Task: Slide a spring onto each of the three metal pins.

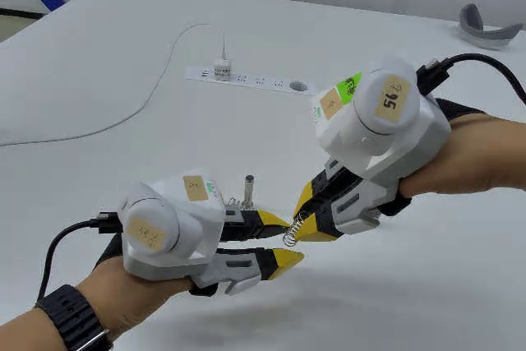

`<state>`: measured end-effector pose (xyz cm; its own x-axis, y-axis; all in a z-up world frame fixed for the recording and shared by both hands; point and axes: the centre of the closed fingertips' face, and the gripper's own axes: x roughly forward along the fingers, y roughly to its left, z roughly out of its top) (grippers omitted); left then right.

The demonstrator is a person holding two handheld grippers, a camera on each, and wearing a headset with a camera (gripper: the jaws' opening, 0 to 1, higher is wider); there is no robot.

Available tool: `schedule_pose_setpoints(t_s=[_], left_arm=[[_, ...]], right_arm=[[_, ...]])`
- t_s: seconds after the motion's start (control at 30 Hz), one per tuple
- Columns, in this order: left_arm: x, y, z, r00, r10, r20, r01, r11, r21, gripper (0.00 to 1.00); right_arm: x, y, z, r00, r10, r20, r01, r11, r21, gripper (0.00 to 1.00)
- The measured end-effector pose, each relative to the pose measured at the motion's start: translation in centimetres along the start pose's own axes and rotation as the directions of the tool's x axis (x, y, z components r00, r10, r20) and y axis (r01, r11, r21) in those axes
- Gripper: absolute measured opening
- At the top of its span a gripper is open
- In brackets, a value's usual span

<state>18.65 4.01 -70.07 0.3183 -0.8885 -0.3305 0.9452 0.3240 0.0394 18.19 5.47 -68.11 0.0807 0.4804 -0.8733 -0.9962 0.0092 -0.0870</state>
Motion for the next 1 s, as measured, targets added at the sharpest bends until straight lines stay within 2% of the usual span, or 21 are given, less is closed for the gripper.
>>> schedule_pose_setpoints(t_s=[0.33, 1.0], left_arm=[[-1.0, 1.2, -0.5, 0.9992, 0.039, 0.001, -0.039, 0.999, -0.032, 0.31], [-3.2, 3.3, -1.8, 0.9921, 0.125, -0.004, -0.125, 0.988, -0.087, 0.4]], right_arm=[[-0.6, -1.0, -1.0, 0.9996, -0.027, -0.012, 0.027, 0.999, 0.022, 0.12], [-2.1, -3.9, -2.6, 0.9952, -0.094, -0.03, 0.096, 0.992, 0.077, 0.12]])
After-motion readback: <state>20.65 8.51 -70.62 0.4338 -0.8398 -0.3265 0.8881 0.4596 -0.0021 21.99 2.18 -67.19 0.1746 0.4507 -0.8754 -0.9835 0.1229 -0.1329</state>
